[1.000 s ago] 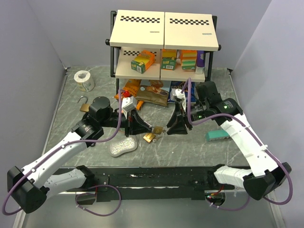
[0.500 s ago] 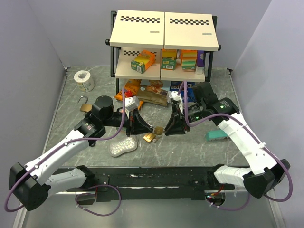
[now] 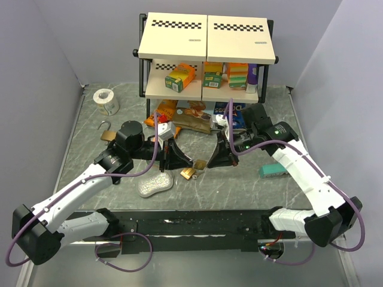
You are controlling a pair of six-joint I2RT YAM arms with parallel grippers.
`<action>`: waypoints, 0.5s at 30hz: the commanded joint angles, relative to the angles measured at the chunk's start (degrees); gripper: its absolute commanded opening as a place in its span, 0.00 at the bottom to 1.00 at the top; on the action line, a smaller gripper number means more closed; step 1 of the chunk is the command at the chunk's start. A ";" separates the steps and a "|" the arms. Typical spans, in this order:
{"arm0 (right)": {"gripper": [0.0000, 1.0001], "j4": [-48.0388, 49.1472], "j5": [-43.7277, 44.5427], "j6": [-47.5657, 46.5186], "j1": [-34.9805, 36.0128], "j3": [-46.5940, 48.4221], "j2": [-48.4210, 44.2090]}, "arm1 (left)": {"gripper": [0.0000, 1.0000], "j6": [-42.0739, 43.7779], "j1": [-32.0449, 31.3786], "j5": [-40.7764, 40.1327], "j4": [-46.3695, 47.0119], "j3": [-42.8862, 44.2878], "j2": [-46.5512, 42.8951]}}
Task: Lock with the key
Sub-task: Lock the lock.
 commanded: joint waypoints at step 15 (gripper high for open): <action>0.00 1.07 17.96 -0.78 -26.03 -11.80 12.30 | 0.01 5.36 6.75 -2.03 1.78 1.71 2.83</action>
